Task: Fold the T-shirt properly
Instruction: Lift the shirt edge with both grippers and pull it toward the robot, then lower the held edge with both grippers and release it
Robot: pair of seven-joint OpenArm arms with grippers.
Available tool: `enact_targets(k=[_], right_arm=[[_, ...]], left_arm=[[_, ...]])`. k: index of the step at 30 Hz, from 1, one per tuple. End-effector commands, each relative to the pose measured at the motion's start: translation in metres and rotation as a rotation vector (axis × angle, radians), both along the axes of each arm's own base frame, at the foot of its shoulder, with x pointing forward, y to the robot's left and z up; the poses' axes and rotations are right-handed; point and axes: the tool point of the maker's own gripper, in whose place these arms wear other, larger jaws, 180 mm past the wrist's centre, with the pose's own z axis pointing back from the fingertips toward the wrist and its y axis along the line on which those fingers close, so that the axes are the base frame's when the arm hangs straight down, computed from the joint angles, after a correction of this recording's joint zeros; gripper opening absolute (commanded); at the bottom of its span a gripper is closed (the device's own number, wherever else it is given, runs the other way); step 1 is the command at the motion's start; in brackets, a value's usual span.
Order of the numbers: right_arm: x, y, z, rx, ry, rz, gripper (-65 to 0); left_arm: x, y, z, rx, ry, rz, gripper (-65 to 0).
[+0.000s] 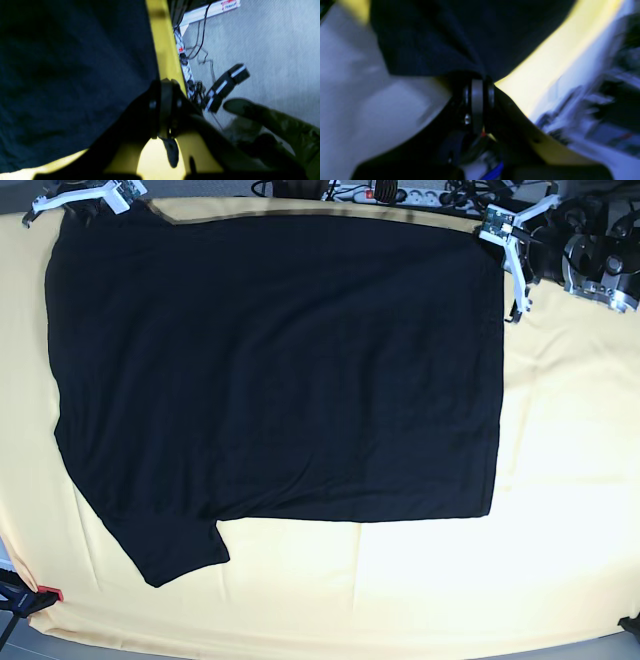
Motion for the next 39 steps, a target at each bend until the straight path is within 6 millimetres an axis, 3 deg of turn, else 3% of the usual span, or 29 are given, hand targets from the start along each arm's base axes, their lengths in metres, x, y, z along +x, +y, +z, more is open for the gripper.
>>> enact_targets(k=[1,9,14,18,22,29,32,37,38,39], right_arm=[[0.011,0.001,0.009,-0.012,-0.053,0.027,-65.0],[0.097,0.009,0.042,0.005,-0.278,0.189,-65.0],[0.129,0.025,0.058,0.057,-0.348,0.291,-65.0],[0.15,0.043,0.072,0.161,-0.404,0.347,-65.0],[0.174,0.028,0.059,0.203,-0.395,0.31,-65.0],[0.198,0.006,0.026,0.306,-0.307,0.242,-65.0],[0.206,0.002,0.019,0.344,-0.295,0.21,-65.0],[0.224,-0.005,0.022,0.358,-0.341,0.166,-65.0],[0.226,-0.006,0.025,0.359,-0.354,0.162,-65.0],[0.229,-0.006,0.028,0.36,-0.366,0.159,-60.3]], left_arm=[[0.002,0.004,0.005,0.015,-0.012,-0.009,-65.0],[0.071,-0.015,0.007,-0.037,-0.399,0.088,-65.0],[0.106,-0.033,0.021,-0.12,-0.602,0.16,-65.0],[0.119,-0.036,0.023,-0.125,-0.682,0.149,-65.0],[0.135,-0.032,0.012,-0.109,-0.711,0.176,-65.0],[0.189,-0.028,0.013,-0.153,-0.842,0.348,-65.0],[0.195,-0.032,0.01,-0.167,-0.842,0.368,-65.0],[0.196,-0.04,0.002,-0.196,-0.822,0.373,-65.0],[0.196,-0.041,0.002,-0.2,-0.821,0.369,-62.4],[0.196,-0.041,0.001,-0.198,-0.822,0.365,-55.2]])
